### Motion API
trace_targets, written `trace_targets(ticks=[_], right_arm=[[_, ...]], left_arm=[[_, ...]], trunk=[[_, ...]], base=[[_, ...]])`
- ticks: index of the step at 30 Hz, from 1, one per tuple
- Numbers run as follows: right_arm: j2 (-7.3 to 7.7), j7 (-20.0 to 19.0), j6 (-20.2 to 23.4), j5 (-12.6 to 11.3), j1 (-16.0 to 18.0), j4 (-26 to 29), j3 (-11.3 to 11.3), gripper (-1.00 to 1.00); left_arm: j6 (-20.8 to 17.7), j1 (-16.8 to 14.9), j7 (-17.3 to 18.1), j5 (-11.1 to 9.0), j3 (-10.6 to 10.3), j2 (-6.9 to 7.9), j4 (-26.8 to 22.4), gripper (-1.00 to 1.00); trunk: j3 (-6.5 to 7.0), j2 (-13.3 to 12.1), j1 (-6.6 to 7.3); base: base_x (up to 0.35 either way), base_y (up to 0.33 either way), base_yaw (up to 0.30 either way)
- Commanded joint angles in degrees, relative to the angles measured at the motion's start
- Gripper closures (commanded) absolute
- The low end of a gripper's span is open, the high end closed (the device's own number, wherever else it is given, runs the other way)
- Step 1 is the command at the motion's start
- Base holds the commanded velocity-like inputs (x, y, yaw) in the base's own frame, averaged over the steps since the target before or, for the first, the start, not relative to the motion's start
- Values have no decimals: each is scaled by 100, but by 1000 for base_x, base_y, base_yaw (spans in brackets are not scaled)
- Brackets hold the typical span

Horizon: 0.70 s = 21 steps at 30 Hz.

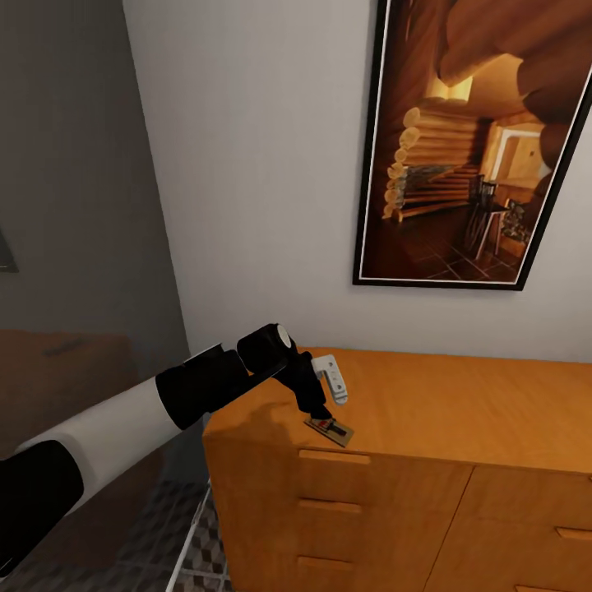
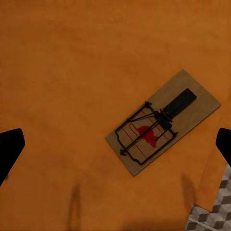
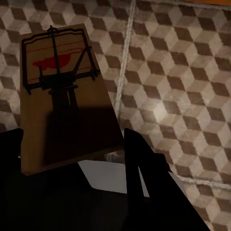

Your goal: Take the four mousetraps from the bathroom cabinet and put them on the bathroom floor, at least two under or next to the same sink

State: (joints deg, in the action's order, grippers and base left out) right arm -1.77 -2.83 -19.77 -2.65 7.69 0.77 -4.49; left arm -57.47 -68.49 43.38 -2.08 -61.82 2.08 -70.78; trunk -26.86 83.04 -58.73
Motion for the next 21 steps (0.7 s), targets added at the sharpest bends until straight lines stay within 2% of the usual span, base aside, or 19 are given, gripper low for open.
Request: trace_targets(ticks=[1,8,11,16,21], right_arm=[[0,10,-18,-43,4,-6,-43,100],[-2,10,-18,-43,4,-6,-43,100],[-5,10,-18,-43,4,-6,-43,100],[-7,10,-18,-43,4,-6,-43,100],[-8,10,-18,-43,4,-6,-43,100]], left_arm=[[-36,-7,-5,-20,-13,3,-4,-100],[-46,1,24,-30,-19,7,-71,-100],[-49,1,263,-35,-16,14,-256,-100],[-35,2,1118,0,26,110,-552,-100],[-32,2,1387,12,43,210,-648,-100]], trunk=[[-6,4,0],[-6,4,0],[-6,4,0],[-6,4,0],[-6,4,0]], base=[[4,-3,0],[1,-1,0],[0,0,0],[0,0,0],[0,0,0]])
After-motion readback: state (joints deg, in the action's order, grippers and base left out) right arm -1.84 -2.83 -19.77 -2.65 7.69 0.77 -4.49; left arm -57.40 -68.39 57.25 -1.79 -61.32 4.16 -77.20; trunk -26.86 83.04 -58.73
